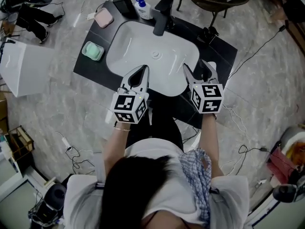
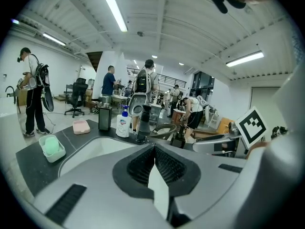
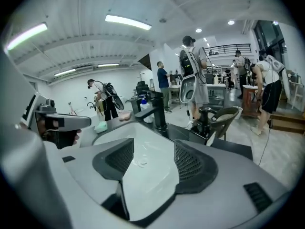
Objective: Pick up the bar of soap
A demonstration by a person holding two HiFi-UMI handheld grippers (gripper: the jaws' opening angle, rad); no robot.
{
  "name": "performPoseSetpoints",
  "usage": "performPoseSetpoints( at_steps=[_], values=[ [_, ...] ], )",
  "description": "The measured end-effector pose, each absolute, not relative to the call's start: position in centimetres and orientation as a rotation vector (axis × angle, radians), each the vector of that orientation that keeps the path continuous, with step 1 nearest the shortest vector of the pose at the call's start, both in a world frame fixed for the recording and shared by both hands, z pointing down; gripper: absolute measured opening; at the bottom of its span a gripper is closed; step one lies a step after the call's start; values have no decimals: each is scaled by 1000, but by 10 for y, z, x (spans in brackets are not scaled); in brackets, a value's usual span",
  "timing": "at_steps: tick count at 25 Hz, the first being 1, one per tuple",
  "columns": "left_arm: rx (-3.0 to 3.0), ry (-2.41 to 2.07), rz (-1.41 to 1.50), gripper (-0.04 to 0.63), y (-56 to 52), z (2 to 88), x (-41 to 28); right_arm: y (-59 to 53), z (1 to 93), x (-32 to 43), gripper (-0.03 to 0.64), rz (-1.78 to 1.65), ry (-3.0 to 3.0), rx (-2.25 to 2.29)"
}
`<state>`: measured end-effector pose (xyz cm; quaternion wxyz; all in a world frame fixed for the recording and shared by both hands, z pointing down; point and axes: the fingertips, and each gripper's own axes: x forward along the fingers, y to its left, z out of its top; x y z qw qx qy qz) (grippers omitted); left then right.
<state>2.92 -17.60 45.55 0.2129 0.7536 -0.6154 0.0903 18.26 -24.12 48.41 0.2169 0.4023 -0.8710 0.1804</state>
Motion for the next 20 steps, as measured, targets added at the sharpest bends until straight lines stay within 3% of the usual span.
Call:
performPoseSetpoints(
  at_steps=[10,20],
  values=[
    [2044,-1818,172,11,-168,439,-36,-218,445,61,267,422,-2579,954],
    [2075,-1827,125,11,-161,422,-100,-201,427,-15,208,394,-2587,990]
  ],
)
